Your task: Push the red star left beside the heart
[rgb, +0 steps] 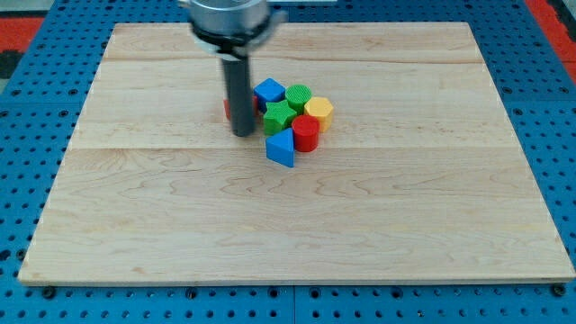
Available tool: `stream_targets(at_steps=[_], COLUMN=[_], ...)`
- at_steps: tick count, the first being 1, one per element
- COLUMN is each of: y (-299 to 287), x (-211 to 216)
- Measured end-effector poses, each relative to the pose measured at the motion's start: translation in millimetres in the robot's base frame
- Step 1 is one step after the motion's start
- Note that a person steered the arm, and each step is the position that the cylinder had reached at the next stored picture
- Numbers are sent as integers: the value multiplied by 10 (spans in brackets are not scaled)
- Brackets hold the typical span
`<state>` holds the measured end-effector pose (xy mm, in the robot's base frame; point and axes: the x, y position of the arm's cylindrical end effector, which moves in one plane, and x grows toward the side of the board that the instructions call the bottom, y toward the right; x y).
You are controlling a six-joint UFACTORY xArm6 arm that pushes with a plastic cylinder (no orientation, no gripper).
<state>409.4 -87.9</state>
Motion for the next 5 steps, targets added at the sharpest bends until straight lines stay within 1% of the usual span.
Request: stream_targets(at_steps=[1,2,3,4,5], y=[-382,-411,63,326,323], x=[-285,175,534,101,-236])
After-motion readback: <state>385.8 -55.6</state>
